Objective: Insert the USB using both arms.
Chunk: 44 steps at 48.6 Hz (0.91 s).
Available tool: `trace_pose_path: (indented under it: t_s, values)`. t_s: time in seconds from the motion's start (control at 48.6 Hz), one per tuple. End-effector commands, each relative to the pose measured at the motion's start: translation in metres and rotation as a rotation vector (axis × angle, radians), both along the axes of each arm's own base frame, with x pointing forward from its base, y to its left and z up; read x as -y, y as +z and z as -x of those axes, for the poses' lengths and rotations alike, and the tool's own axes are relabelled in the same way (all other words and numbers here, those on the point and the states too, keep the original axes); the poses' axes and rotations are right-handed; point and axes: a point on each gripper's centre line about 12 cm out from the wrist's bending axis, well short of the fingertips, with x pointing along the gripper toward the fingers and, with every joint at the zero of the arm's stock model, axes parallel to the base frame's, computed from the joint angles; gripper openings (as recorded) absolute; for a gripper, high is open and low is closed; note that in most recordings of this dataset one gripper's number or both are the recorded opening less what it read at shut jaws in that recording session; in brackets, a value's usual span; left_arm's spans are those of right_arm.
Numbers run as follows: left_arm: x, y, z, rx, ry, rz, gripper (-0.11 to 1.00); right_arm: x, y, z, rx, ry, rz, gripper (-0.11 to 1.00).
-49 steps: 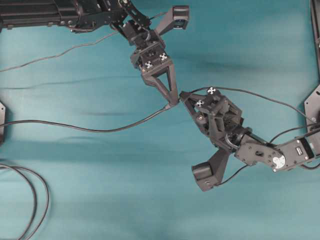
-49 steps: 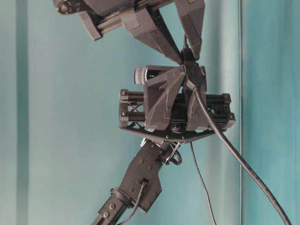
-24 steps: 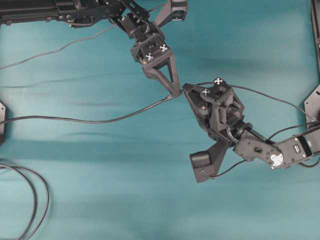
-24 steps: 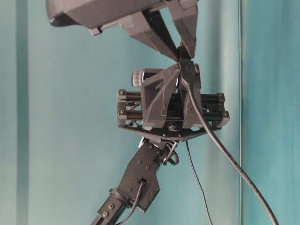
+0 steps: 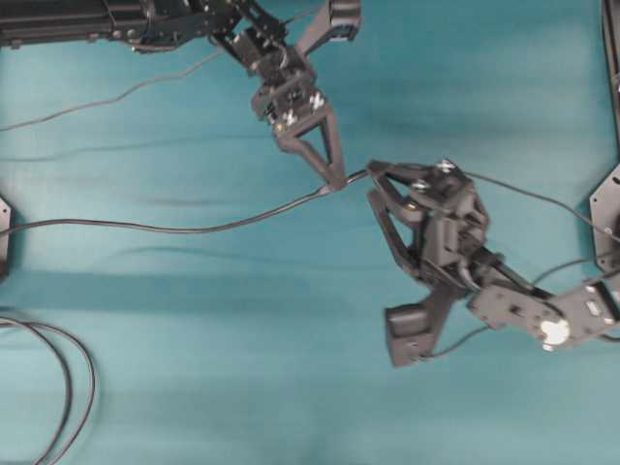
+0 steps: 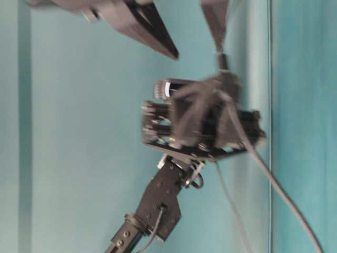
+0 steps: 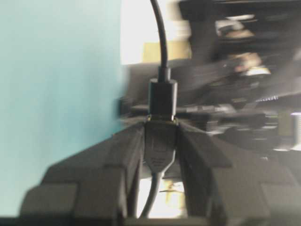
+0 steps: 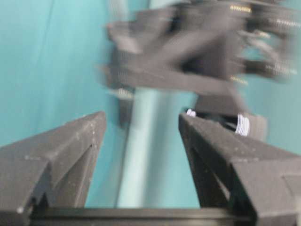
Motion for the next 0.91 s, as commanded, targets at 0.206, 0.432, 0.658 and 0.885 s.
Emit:
trace_pose_path:
  t_s: [0.206, 0.432, 0.658, 0.885]
  values:
    - [0.0, 0.038, 0.009, 0.033, 0.077, -0.247, 0.22, -0.005, 0.042, 0.029, 0.274, -0.108, -0.338, 0.7]
    - [0.03, 0.027, 0.003, 0.017, -0.026, -0.432, 0.22, 0.007, 0.058, 0.052, 0.508, -0.213, -0.603, 0.7]
    - [0.056, 0.007, -0.002, -0.024, -0.118, -0.659, 0.22, 0.019, 0.059, 0.078, 0.613, -0.3, -0.815, 0.7]
    - [0.06, -0.008, -0.007, -0.059, -0.15, -0.945, 0.22, 0.025, 0.053, 0.087, 0.605, -0.328, -0.82, 0.7]
